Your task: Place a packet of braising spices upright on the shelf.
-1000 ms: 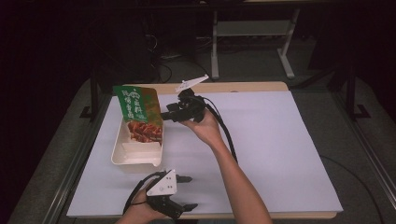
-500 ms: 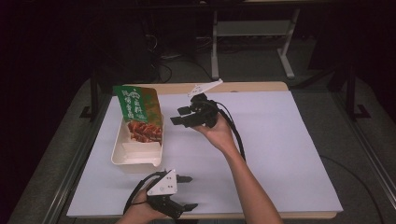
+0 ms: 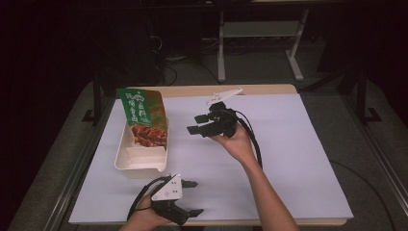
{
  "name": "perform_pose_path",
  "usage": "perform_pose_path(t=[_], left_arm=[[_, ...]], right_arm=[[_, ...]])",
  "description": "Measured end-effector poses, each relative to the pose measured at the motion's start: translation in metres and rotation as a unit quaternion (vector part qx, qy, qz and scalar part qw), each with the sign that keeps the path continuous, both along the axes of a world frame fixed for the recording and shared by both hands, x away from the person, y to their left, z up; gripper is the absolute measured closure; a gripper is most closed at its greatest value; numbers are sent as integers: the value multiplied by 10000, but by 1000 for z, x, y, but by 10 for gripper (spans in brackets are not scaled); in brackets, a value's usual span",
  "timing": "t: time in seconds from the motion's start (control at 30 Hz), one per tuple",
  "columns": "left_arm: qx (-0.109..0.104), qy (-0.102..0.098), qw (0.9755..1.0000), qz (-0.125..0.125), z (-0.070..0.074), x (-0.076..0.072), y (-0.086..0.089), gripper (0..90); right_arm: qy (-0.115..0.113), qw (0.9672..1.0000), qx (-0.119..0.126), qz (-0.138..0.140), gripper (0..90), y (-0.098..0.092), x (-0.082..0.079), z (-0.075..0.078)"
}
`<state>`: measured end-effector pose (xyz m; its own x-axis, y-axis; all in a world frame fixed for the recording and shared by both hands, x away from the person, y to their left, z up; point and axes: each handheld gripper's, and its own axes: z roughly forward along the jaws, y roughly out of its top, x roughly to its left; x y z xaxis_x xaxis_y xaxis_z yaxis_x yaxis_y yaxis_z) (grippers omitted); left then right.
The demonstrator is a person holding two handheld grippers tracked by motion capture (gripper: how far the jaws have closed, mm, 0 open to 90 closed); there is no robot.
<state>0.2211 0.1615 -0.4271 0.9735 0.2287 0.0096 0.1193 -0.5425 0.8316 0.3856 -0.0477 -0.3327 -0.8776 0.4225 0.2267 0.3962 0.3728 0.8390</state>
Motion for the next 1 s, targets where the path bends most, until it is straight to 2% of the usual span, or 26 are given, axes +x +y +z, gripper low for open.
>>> perform_pose_path(t=[0.33, 0.57, 0.7, 1.0], left_arm=[[-12, 10, 10000, 34, 0, 1, 2, 209], [-32, 8, 10000, 54, 0, 2, 3, 209], [-50, 18, 10000, 56, -1, 3, 2, 209], [-18, -1, 10000, 36, -1, 3, 1, 205]], right_arm=[[135, 9999, -9, -71, 396, -18, -5, -5], [148, 9998, -31, -138, 388, -28, -10, -9], [221, 9996, -105, -162, 373, -34, -13, -12], [285, 9992, -44, -282, 367, -51, -21, -19]])
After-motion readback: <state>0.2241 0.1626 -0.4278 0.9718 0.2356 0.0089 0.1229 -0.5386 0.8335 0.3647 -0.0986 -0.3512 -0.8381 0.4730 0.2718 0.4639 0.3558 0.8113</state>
